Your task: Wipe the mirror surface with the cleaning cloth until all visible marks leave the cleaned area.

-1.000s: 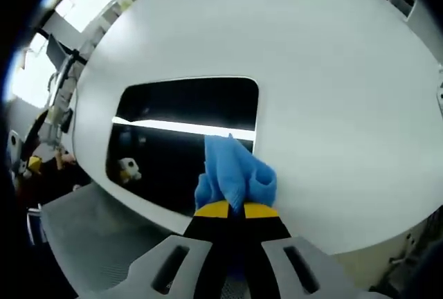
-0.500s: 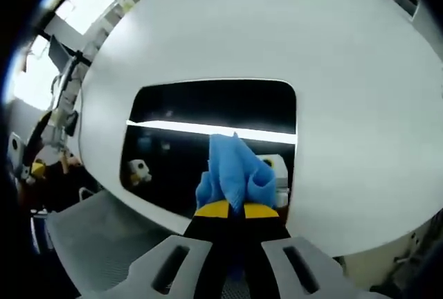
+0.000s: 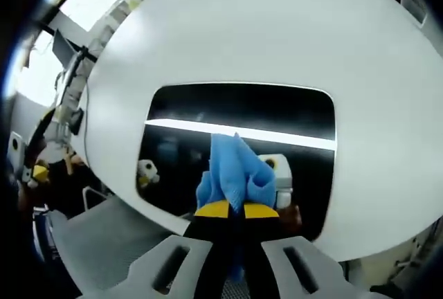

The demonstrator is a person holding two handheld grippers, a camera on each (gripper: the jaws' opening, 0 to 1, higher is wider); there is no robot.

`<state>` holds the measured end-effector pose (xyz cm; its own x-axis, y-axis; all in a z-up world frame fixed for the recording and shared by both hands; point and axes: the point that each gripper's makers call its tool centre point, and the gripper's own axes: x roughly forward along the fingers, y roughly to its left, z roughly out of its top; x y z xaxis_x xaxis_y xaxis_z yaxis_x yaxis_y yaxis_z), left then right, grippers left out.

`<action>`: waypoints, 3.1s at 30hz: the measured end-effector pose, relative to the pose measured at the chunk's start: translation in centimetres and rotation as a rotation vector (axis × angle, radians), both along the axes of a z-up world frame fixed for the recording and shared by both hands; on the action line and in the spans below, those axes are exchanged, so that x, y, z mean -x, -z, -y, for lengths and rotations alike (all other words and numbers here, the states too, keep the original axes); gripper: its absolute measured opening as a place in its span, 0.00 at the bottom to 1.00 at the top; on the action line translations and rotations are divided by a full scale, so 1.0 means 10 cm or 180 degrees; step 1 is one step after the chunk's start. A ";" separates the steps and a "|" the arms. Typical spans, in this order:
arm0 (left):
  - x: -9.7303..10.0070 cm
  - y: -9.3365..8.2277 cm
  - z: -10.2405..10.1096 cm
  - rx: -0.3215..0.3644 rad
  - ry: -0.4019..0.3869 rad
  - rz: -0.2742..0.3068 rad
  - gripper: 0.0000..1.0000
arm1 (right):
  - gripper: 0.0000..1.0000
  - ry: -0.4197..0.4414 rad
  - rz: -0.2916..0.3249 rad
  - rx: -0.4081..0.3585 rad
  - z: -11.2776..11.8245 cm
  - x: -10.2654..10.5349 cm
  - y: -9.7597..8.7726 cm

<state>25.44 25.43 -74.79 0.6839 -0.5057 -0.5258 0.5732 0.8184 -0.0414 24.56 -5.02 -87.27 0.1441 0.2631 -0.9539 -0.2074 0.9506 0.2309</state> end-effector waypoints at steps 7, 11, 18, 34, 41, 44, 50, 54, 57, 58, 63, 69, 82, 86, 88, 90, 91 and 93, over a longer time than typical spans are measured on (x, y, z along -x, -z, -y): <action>0.04 0.01 -0.04 -0.0009 -0.0031 -0.0006 1.00 | 0.00 -0.0162 -0.0004 -0.0042 -0.33 0.00 -0.02; 0.07 0.00 -0.06 -0.0017 -0.0055 -0.0001 1.00 | 0.00 -0.0241 -0.0010 -0.0064 -0.48 0.00 -0.01; 0.11 0.02 -0.09 0.0014 -0.0113 -0.0016 1.00 | 0.00 -0.0368 -0.0030 -0.0122 -0.78 0.01 -0.01; 0.12 0.02 -0.15 0.0060 -0.0184 -0.0003 1.00 | 0.00 -0.0621 -0.0058 -0.0194 -1.23 0.06 -0.02; 0.11 0.04 -0.17 0.0062 -0.0185 -0.0010 1.00 | 0.00 -0.0623 -0.0075 -0.0218 -1.24 0.07 -0.03; 0.10 0.05 -0.17 0.0066 -0.0184 -0.0014 1.00 | 0.00 -0.0642 -0.0077 -0.0224 -1.25 0.08 -0.04; 0.08 0.04 -0.15 0.0069 -0.0164 -0.0008 1.00 | 0.00 -0.0637 -0.0089 -0.0236 -1.25 0.08 -0.04; 0.08 0.06 -0.17 0.0060 -0.0165 -0.0020 1.00 | 0.00 -0.0629 -0.0101 -0.0241 -1.25 0.09 -0.05; 0.08 0.07 -0.20 0.0060 -0.0173 -0.0027 1.00 | 0.00 -0.0597 -0.0132 -0.0258 -1.24 0.07 -0.04; 0.08 0.06 -0.20 0.0060 -0.0176 -0.0029 1.00 | 0.00 -0.0598 -0.0131 -0.0256 -1.25 0.06 -0.04; 0.07 0.07 -0.23 0.0057 -0.0188 -0.0041 1.00 | 0.00 -0.0566 -0.0110 -0.0245 -1.23 -0.06 -0.01; 0.07 0.08 -0.26 0.0040 -0.0186 -0.0060 1.00 | 0.00 -0.0545 -0.0081 -0.0210 -1.19 -0.27 -0.01; 0.02 0.11 -0.27 0.0055 -0.0189 -0.0096 1.00 | 0.00 -0.0608 -0.0025 -0.0133 -1.18 -0.59 -0.01; 0.04 0.13 -0.24 0.0058 -0.0186 -0.0110 1.00 | 0.00 -0.0639 0.0036 -0.0102 -1.18 -0.71 -0.03; 0.06 0.14 -0.24 0.0063 -0.0194 -0.0115 1.00 | 0.00 -0.0649 0.0070 -0.0079 -1.16 -0.79 -0.04; 0.06 0.14 -0.24 0.0067 -0.0201 -0.0117 1.00 | 0.00 -0.0639 0.0057 -0.0078 -1.16 -0.84 -0.04; 0.07 0.14 -0.24 0.0065 -0.0205 -0.0120 1.00 | 0.00 -0.0660 0.0079 -0.0058 -1.16 -0.88 -0.03; 0.07 0.13 -0.24 0.0062 -0.0217 -0.0122 1.00 | 0.00 -0.0666 0.0072 -0.0046 -1.17 -0.91 -0.03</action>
